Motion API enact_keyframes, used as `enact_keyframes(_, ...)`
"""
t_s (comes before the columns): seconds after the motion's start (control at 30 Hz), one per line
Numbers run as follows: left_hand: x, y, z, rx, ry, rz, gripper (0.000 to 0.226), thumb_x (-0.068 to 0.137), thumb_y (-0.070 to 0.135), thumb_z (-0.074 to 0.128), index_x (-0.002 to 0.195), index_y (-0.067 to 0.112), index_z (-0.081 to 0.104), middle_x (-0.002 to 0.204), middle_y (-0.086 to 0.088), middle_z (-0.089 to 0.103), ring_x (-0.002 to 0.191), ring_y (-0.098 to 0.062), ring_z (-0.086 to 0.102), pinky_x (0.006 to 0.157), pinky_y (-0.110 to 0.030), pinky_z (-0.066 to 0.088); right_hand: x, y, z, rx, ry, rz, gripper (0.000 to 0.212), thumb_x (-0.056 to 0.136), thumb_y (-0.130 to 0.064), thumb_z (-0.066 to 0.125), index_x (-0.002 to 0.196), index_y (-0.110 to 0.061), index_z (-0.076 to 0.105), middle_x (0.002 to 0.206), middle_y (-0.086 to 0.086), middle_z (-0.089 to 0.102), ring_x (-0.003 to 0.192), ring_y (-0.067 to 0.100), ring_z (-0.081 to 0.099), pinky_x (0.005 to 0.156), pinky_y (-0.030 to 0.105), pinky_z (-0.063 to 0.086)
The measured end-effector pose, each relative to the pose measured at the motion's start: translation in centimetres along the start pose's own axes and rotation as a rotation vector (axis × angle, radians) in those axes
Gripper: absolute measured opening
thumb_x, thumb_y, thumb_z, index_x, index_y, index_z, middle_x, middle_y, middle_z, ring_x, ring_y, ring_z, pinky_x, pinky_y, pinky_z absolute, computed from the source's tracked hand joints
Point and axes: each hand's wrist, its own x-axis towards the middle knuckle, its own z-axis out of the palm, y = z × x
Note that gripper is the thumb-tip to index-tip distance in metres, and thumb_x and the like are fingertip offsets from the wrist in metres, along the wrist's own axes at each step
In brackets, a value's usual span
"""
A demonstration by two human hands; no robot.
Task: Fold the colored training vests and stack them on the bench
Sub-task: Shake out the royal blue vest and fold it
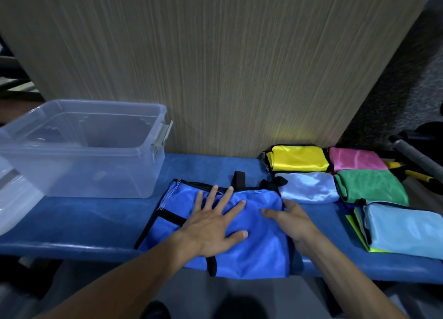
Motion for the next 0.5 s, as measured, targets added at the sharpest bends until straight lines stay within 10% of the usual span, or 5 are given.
enact_keyframes(0.17, 0.3, 0.3, 0.2, -0.099, -0.029, 0.015, 0.077, 0.093, 0.079, 0.019, 0.152, 0.051, -0.022, 0.16, 0.01, -0.037, 0.146, -0.026, -0.038, 0.12, -0.056, -0.017, -1.1, -1.8, 0.9, 0.17, -0.013, -0.029, 0.02, 0.094, -0.01, 0.068, 0.113, -0.008, 0.065, 0.099, 0.012, 0.078, 0.089, 0.033, 0.076, 0.079, 0.05, 0.062)
enact_keyframes(0.27, 0.6, -0.7, -1.3, -0.34, 0.036, 0.066, 0.072, 0.099, 0.063, 0.044, 0.159, 0.046, 0.009, 0.17, 0.007, -0.004, 0.155, -0.016, -0.004, 0.127, -0.045, 0.003, -1.7, -3.5, 1.3, 0.173, -0.04, -0.063, 0.022, 0.094, -0.006, 0.064, 0.116, -0.005, 0.065, 0.098, 0.016, 0.077, 0.09, 0.038, 0.074, 0.08, 0.051, 0.061)
enact_keyframes(0.37, 0.2, -3.5, -4.4, -0.837, 0.197, -0.006, 0.027, 0.103, 0.026, 0.056, 0.127, 0.022, 0.068, 0.118, 0.0, 0.069, 0.104, -0.006, 0.066, 0.093, -0.033, 0.051, -2.4, -5.2, 3.1, 0.139, -0.124, -0.111, 0.03, 0.091, -0.007, 0.067, 0.12, -0.006, 0.061, 0.09, 0.014, 0.073, 0.071, 0.035, 0.067, 0.062, 0.039, 0.053)
enact_keyframes(0.5, -1.6, -6.2, -6.6, -1.417, 0.073, -0.183, 0.039, 0.105, 0.043, 0.046, 0.112, 0.015, 0.072, 0.1, -0.01, 0.075, 0.076, -0.018, 0.069, 0.069, -0.031, 0.056, -3.4, -6.7, 9.6, 0.072, -0.294, -0.138, 0.034, 0.095, -0.003, 0.062, 0.126, -0.013, 0.053, 0.08, 0.004, 0.067, 0.05, 0.011, 0.06, 0.048, 0.026, 0.052)
